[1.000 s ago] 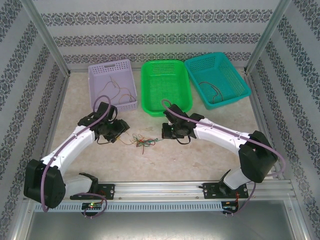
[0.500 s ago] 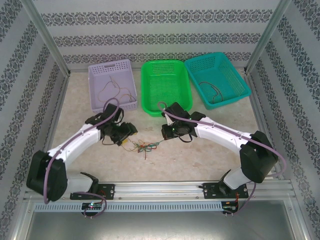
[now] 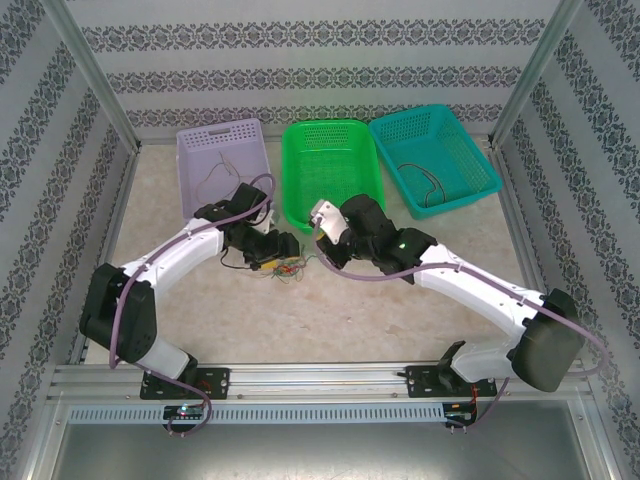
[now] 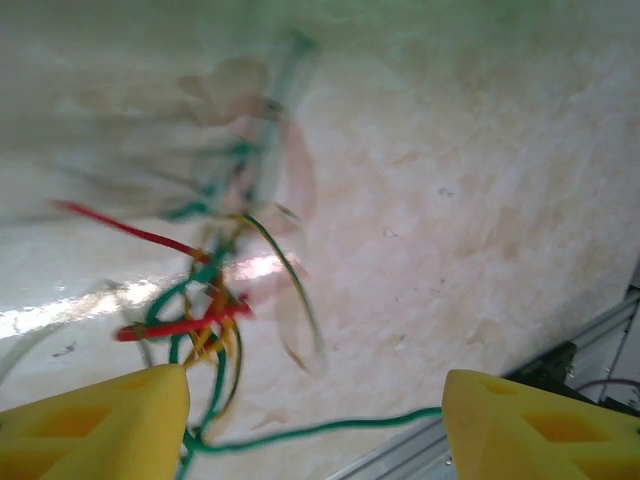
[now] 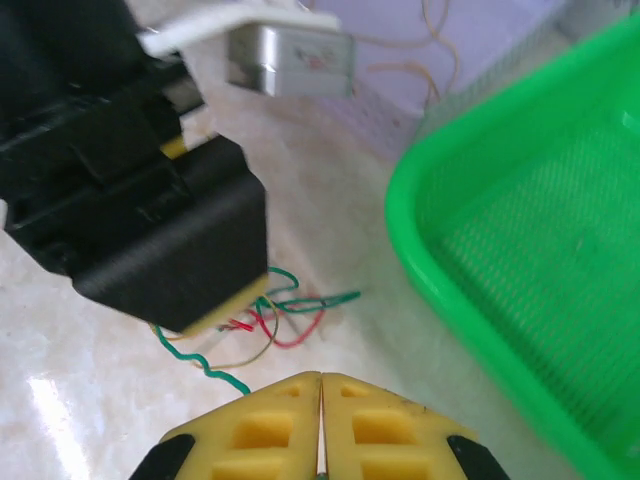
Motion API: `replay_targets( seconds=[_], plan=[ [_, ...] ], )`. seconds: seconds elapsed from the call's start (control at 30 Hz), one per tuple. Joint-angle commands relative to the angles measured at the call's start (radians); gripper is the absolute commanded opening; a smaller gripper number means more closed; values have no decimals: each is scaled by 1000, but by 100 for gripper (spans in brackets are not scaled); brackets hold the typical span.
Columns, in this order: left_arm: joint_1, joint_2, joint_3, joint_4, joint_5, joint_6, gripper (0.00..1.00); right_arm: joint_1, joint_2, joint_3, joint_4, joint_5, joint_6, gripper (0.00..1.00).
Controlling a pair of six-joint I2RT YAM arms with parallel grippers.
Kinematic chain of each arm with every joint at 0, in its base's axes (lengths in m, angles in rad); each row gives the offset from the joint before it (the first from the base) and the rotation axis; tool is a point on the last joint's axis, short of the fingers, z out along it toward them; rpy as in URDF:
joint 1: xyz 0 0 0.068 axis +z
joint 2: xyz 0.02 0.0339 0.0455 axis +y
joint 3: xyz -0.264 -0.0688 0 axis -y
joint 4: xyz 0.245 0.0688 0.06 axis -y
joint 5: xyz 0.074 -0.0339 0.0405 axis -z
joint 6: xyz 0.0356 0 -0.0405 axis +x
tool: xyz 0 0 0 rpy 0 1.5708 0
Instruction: Untangle the cables
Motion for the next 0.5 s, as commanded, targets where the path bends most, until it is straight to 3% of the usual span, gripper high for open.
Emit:
replay_targets(
  seconds=[0.0,0.1,0.2,0.3,0.47],
  plan=[
    [-5,-35,45,10,59,34,71,26,-30,12,83,2,-206,0],
    [-5,16,109,-134,-1,110,71,30,-44,-4,128,31,-254,0],
    [-4,28,130,-238,-140,113,69,29,-43,1,131,26,-277,0],
    [-3,-12,131,-292,-301,30,69,29,-51,-11,127,26,-261,0],
    [-5,-77,96,-371,-441,-189,69,9,-77,-95,123,28,-179,0]
  ],
)
